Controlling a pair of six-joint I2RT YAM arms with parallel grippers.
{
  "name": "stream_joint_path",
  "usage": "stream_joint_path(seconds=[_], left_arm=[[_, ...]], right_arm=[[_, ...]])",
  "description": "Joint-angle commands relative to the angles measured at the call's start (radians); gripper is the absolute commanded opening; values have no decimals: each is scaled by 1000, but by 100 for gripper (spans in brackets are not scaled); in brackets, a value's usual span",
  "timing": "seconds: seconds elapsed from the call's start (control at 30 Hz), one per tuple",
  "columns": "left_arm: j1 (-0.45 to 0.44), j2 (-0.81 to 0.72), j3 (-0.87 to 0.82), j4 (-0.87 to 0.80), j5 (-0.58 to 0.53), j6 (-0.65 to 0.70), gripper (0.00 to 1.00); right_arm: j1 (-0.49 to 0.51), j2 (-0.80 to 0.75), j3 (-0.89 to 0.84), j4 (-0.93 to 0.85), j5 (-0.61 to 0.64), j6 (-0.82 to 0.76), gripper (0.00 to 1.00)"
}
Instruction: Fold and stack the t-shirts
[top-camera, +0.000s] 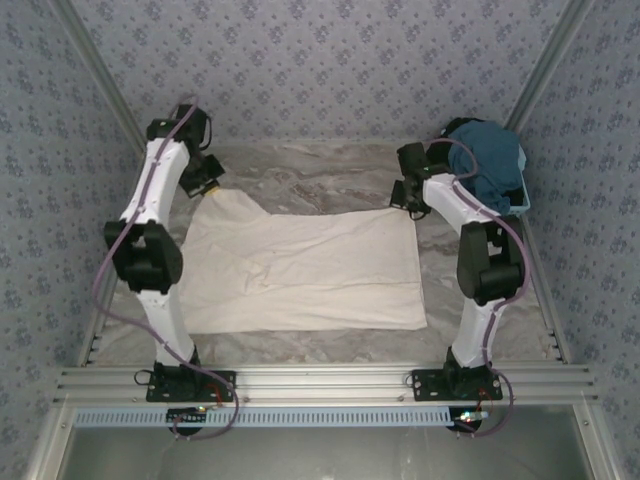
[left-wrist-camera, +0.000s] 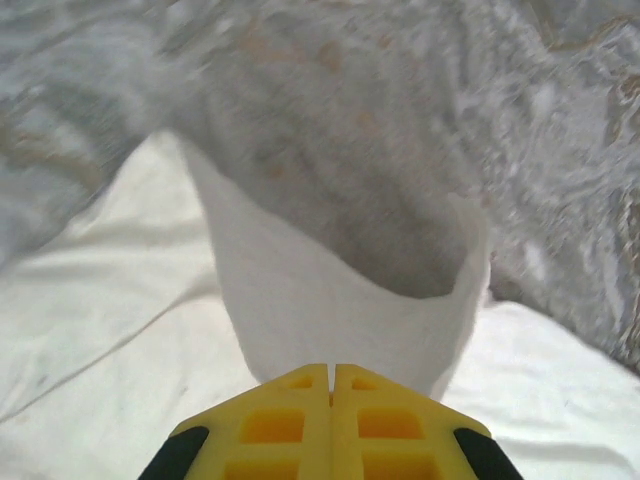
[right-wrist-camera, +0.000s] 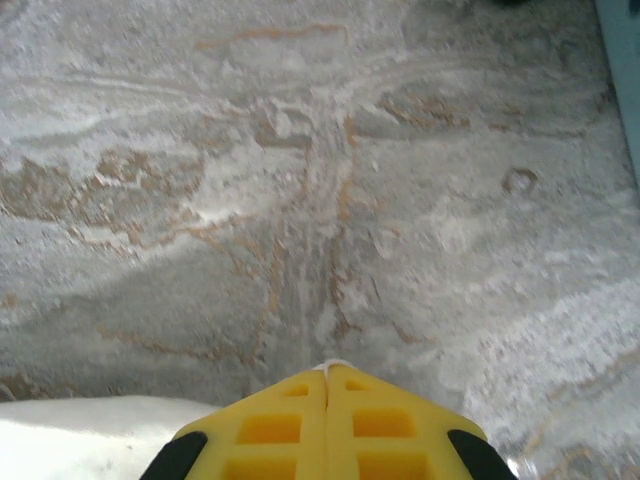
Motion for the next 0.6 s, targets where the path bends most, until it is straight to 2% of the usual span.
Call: stream_joint_path(seconds=[0.0, 0.23, 0.57], left_arm=[[42, -189, -183, 35, -14, 12, 0], [78, -517, -529, 49, -25, -28, 0], [84, -814, -768, -30, -123, -84, 0]], right_arm=[[7, -70, -64, -64, 54, 20, 0], [17, -193, -255, -79, 78, 81, 0], [80, -328, -414, -169, 120, 174, 0]])
